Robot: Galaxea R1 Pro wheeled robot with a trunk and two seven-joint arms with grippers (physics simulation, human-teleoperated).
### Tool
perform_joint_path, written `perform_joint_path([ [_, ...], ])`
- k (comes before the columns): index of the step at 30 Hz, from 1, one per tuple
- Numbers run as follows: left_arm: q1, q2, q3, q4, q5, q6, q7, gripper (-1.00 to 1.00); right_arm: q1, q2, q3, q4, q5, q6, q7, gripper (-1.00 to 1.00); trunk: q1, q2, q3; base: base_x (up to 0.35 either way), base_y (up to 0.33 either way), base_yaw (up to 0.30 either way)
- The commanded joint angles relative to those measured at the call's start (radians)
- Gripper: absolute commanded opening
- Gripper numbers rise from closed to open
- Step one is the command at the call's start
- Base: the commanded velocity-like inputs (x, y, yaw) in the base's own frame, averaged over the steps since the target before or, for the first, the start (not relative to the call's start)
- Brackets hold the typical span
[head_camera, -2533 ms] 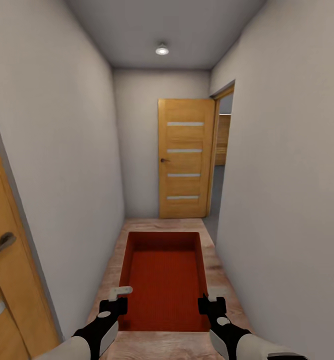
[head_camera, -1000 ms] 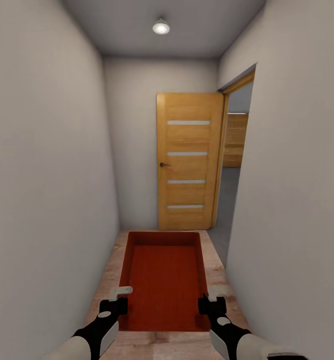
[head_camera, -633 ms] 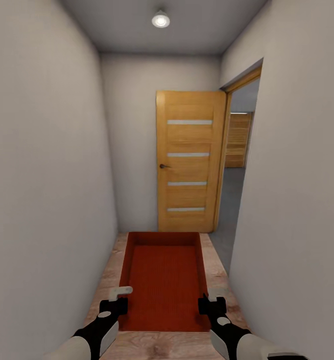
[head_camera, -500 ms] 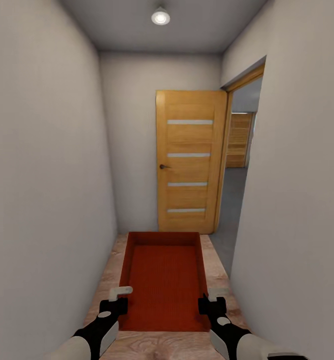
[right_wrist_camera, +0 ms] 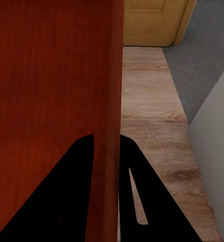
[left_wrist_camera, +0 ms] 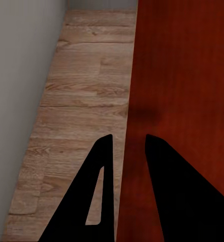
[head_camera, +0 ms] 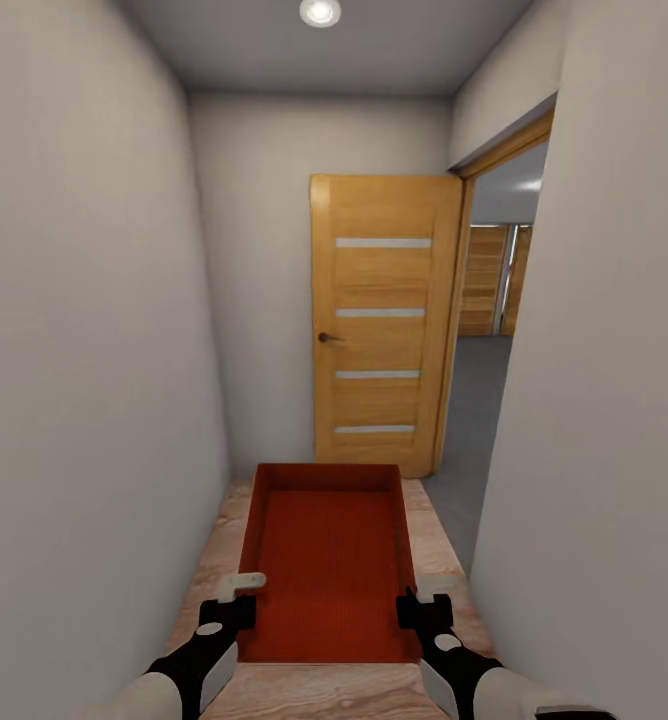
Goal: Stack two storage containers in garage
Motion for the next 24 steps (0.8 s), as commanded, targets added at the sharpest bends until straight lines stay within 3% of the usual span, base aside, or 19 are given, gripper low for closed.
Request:
perform_joint_path([
  [1,-0.001,0.019,0.013,0.004,0.007,-0.004,0.009,-1.0,-0.002,0.0,-0.018,-0.003,-0.002,-0.006,-0.015,-1.0,0.001,-0.001,-0.002,0.322,0.0,0.0],
  [24,-0.001,0.019,0.013,0.004,0.007,-0.005,0.009,-1.0,-0.002,0.0,-0.018,-0.003,-0.002,-0.004,-0.015,-1.0,0.001,-0.001,-0.002,0.322,0.0,0.0],
])
